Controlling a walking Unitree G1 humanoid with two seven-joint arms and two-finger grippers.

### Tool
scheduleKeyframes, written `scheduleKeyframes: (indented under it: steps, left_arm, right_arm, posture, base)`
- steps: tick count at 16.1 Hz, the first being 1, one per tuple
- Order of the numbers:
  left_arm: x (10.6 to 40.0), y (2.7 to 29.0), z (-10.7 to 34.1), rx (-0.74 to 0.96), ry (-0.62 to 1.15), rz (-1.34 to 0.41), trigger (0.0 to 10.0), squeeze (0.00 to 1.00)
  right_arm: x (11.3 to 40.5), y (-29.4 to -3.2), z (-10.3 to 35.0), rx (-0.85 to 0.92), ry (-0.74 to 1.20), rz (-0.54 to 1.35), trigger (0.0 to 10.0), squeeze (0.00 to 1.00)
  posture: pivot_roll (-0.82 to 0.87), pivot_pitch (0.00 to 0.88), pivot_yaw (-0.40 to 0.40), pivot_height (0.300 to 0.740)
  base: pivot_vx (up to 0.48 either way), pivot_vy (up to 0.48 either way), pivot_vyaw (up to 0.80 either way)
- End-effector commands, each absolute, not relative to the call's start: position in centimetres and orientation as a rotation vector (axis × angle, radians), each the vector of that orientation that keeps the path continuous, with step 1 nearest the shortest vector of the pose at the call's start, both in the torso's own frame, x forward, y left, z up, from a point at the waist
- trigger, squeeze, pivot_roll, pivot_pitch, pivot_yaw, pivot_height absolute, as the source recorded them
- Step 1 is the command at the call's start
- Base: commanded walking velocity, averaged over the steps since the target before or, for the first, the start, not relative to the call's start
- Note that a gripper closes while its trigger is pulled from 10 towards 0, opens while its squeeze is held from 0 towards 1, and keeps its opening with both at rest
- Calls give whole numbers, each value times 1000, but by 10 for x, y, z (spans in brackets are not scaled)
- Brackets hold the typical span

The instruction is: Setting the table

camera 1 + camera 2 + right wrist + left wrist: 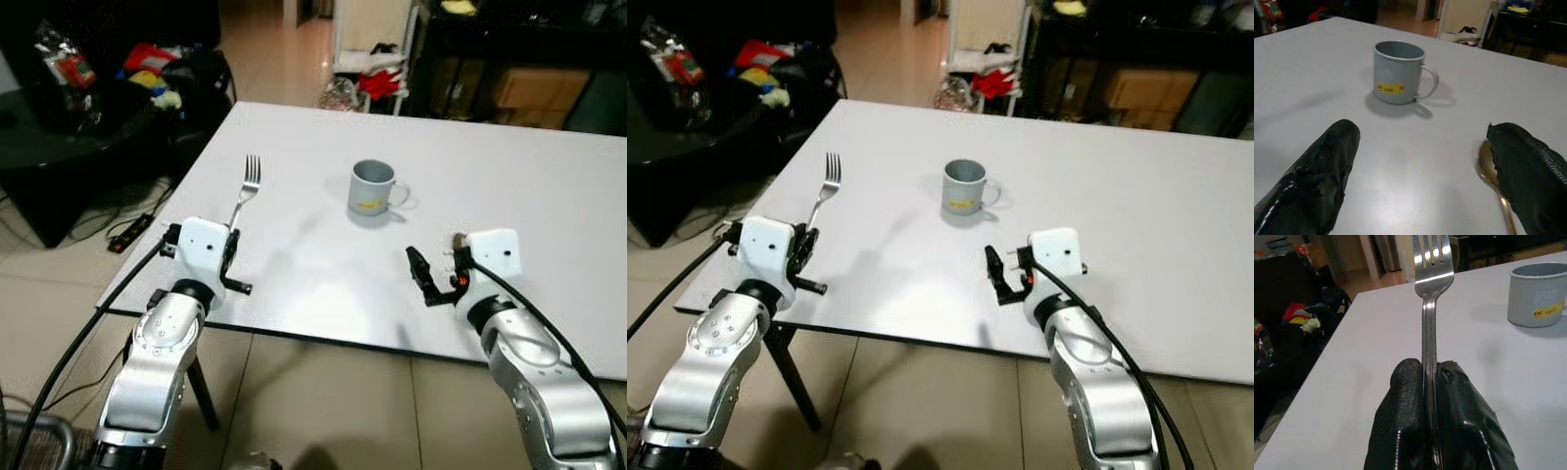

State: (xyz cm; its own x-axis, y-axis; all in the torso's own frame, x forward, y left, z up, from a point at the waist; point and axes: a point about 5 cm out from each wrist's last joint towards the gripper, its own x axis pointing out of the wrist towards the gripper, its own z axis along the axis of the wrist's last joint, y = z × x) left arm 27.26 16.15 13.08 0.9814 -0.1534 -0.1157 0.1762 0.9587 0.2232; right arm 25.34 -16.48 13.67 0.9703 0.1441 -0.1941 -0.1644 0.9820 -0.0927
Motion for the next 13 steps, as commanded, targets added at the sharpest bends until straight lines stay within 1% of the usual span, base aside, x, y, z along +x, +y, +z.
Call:
scheduleKeyframes:
  steps: [1, 3, 7, 10, 13]
  left_arm:
    - [277, 157, 137, 254, 79, -180, 10000, 0]
    - [280, 155, 138, 257, 77, -185, 10000, 0]
    - [285, 151, 139, 268, 75, -192, 10000, 0]
    - [290, 149, 138, 244, 88, -182, 10000, 0]
    - [292, 146, 135, 216, 91, -196, 10000, 0]
  right_arm:
    - [254, -168, 135, -88, 192, 136, 10000, 0]
    - [255, -169, 135, -70, 190, 124, 10000, 0]
    - [255, -177, 138, -92, 179, 113, 10000, 0]
    - [256, -185, 140, -97, 173, 89, 10000, 0]
    - [254, -187, 141, -95, 170, 80, 10000, 0]
  posture:
    - [47, 0, 14, 740]
    - [40, 0, 22, 740]
    - [24, 0, 34, 740]
    - [16, 0, 34, 740]
    - [7, 0, 33, 740]
  base:
    - [0, -394, 0]
    - [0, -396, 0]
    - [0, -355, 0]
    - [0, 0, 0]
    - [0, 0, 0]
